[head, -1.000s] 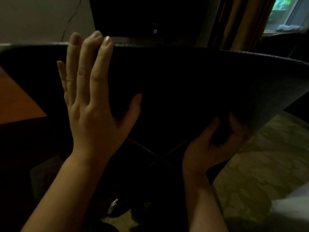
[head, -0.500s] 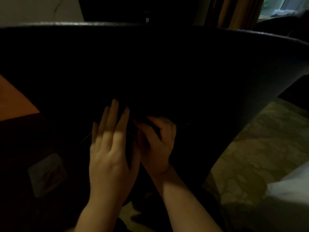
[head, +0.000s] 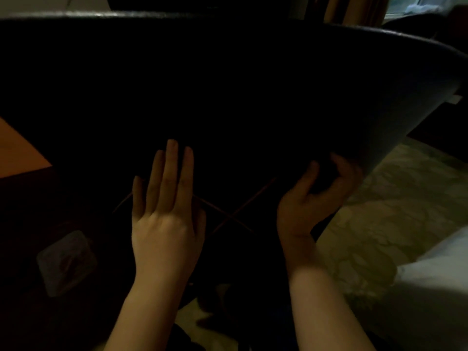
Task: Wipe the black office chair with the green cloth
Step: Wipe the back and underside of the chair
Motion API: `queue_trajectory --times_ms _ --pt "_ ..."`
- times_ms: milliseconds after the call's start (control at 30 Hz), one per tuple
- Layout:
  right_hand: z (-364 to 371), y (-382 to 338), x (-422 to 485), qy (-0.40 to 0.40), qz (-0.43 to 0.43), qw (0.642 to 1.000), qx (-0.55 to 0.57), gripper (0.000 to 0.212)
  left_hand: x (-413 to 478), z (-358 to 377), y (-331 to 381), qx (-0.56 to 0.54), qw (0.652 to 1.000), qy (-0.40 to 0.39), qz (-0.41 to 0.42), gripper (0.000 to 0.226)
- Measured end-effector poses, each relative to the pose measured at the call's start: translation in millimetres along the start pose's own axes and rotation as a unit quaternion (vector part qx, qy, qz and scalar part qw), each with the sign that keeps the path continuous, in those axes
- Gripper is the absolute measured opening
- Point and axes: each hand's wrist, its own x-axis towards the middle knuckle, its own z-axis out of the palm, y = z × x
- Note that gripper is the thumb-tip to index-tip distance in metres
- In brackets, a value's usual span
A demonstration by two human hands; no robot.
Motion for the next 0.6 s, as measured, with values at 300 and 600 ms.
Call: queue_trajectory --times_ms 300,600 --pt "-2 12 21 0.084 0.185 0.978 0.043 0.027 -2 5 5 -0.032 0.999 0.016 0.014 0.077" --pt "0 -23 -23 -0.056 0.001 0.998 -0.023 0.02 -5 12 8 -0.051 0.998 0.009 0.025 0.077"
